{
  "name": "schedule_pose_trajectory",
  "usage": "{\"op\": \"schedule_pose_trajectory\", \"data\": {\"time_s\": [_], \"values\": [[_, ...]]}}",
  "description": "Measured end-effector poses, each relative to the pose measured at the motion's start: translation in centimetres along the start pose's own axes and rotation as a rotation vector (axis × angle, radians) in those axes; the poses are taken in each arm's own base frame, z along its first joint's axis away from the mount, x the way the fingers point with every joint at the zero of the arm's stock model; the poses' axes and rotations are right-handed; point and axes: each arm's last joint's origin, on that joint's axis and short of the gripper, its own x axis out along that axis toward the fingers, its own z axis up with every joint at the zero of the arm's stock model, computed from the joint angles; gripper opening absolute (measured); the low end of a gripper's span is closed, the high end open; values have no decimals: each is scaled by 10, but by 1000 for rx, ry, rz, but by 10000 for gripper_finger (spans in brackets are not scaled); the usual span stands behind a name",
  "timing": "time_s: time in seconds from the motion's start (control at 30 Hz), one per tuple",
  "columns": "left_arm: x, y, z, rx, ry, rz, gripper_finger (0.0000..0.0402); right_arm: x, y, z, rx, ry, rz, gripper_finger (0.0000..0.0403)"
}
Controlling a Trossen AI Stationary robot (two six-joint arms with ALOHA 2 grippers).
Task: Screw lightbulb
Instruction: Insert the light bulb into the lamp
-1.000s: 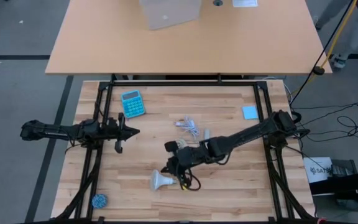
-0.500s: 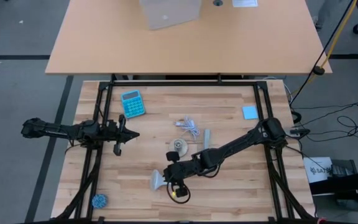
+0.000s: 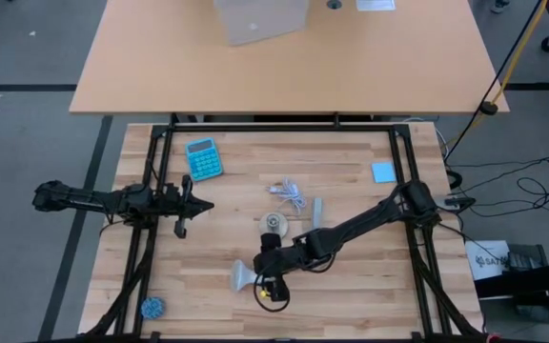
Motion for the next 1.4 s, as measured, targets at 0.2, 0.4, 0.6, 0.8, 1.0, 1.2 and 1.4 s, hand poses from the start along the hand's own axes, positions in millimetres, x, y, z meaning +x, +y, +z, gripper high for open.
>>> {"op": "schedule_pose_trajectory", "data": {"time_s": [0.2,0.4,0.6,0.8,1.0,1.2,1.4], "values": [[0,1,0,2,-3,19,0,13,-2,-9,18,33,-19,275],[0,1,0,5,-3,21,0,17,-6,-10,25,34,-28,275],[0,1,0,11,-3,22,0,17,-6,-8,25,6,-27,275],[0,1,0,0,-4,22,0,17,-6,-8,22,5,-27,274],[0,1,0,0,-3,22,0,17,-4,-7,22,-7,-46,274],[0,1,0,-1,-3,22,0,17,-2,-8,19,-7,-43,274],[0,1,0,-1,-4,21,0,23,1,-12,21,4,-41,274]]}}
